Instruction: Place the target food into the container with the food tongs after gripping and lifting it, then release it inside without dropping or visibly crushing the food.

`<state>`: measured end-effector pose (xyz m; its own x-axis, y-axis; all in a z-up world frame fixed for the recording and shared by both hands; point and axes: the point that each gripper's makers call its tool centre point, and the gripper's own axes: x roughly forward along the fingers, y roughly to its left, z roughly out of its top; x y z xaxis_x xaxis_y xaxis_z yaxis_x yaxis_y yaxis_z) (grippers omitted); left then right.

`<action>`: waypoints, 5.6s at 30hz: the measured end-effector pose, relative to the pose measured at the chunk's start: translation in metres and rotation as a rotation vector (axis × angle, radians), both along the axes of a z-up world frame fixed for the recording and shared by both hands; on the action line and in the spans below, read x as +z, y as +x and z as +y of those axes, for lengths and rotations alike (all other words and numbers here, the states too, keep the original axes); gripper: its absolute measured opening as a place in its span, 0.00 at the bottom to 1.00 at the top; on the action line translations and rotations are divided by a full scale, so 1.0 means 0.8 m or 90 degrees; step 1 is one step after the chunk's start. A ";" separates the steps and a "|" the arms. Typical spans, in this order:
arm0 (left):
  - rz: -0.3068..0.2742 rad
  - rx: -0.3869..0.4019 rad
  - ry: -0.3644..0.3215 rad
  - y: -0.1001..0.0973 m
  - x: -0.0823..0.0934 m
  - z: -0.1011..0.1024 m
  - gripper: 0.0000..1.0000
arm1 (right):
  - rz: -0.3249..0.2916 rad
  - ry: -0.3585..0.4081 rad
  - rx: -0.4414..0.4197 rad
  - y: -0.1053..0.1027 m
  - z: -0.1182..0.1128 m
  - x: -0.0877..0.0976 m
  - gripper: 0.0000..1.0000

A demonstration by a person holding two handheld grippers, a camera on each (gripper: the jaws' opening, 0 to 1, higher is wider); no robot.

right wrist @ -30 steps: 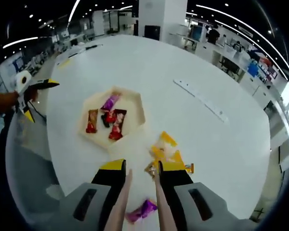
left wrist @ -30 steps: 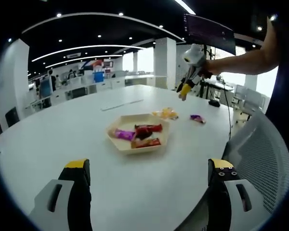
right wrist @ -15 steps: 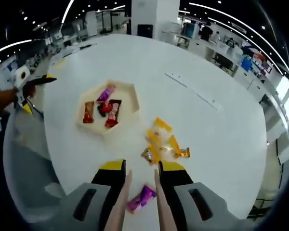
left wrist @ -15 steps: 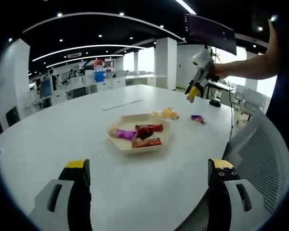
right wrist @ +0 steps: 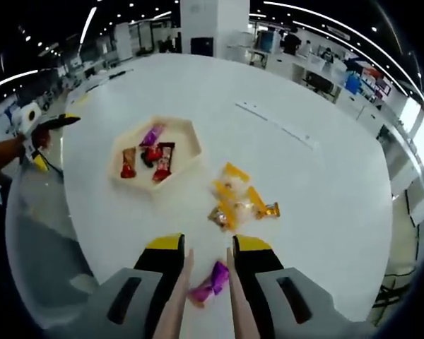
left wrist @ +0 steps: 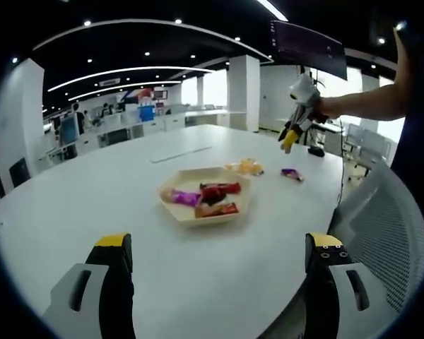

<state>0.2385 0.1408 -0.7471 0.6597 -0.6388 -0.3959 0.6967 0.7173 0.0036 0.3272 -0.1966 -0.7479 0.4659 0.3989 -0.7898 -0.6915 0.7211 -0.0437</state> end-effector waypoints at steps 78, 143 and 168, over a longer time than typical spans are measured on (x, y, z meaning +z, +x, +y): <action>0.008 -0.006 -0.002 -0.001 -0.001 -0.002 0.99 | 0.103 -0.014 -0.141 -0.025 -0.053 -0.107 0.21; 0.010 -0.004 0.003 0.000 -0.004 -0.001 0.99 | 0.062 0.001 -0.077 -0.006 -0.045 -0.079 0.21; 0.011 -0.007 -0.004 -0.001 -0.003 -0.002 0.99 | 0.019 -0.042 -0.028 0.046 -0.054 0.000 0.21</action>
